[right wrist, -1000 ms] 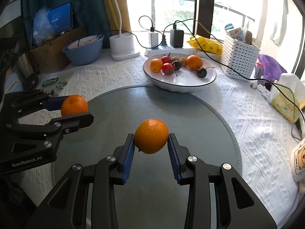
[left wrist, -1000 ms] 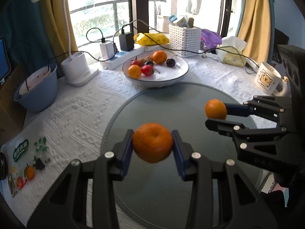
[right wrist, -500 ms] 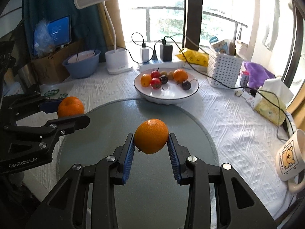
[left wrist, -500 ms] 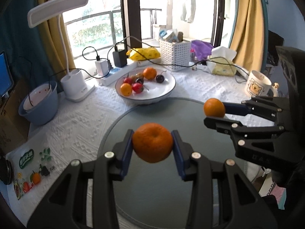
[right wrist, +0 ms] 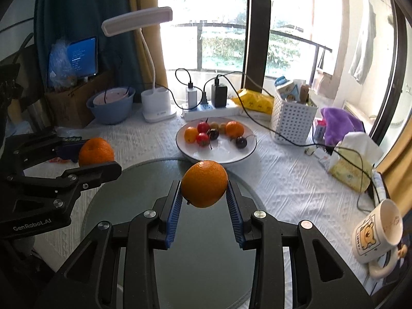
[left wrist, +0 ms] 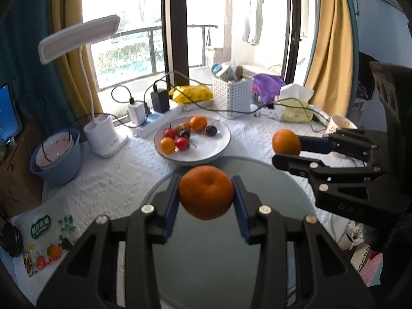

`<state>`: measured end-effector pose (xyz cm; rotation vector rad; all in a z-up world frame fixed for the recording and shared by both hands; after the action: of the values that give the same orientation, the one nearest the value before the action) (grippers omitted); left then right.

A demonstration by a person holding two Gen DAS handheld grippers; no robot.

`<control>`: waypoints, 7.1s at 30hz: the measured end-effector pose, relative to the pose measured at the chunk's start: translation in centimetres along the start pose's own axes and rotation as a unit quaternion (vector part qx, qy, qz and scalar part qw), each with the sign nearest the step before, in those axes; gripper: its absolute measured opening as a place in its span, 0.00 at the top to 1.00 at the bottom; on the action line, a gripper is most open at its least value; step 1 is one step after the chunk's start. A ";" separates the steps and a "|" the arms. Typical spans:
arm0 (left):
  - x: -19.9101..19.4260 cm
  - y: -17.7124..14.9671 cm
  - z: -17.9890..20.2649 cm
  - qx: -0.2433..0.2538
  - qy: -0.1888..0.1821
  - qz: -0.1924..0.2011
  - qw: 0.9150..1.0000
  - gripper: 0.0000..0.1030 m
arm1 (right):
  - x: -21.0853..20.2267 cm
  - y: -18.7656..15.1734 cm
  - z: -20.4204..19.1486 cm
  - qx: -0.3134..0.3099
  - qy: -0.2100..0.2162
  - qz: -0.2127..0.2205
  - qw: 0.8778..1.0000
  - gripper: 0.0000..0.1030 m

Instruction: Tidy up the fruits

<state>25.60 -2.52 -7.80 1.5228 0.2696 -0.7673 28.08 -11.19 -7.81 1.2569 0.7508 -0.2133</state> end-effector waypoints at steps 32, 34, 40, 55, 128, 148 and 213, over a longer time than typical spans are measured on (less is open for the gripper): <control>0.7 8.7 -1.7 0.017 -0.001 0.054 0.998 0.61 | 0.3 7.9 3.4 -0.012 -0.012 0.049 0.999 0.64; 1.3 9.0 -2.0 0.017 -0.002 0.054 0.998 0.61 | 0.8 8.3 3.6 -0.011 -0.013 0.049 0.999 0.64; 3.1 9.9 -2.9 0.015 -0.006 0.048 0.999 0.61 | 2.4 9.4 4.1 -0.010 -0.013 0.047 0.999 0.64; 8.8 10.7 -4.8 0.000 -0.013 0.021 1.000 0.61 | 8.0 10.8 5.1 -0.011 -0.007 0.021 1.000 0.64; 16.4 4.2 -7.2 -0.078 -0.006 -0.100 0.992 0.53 | 17.0 5.0 5.6 0.021 0.025 -0.077 0.996 0.60; 9.8 5.5 -5.4 -0.065 -0.003 -0.044 0.997 0.52 | 10.9 6.2 4.4 0.009 0.005 -0.036 0.999 0.60; -13.0 0.5 2.6 -0.026 0.036 0.159 0.986 0.21 | -14.5 1.5 0.3 0.012 -0.052 0.137 0.989 0.42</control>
<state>15.44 -1.39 0.64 1.4985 0.0945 -0.4500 18.19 -14.54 2.31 1.3470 0.4804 -0.0619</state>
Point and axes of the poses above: each gripper's, at about its wrist camera, not at the fingertips, and x roughly the way its jaws point, z to its right, y to its top, the point moved 7 cm from there along x, roughly the way its jaws point, and after that the axes turned 6 degrees about -y, right-handed, at the moved point
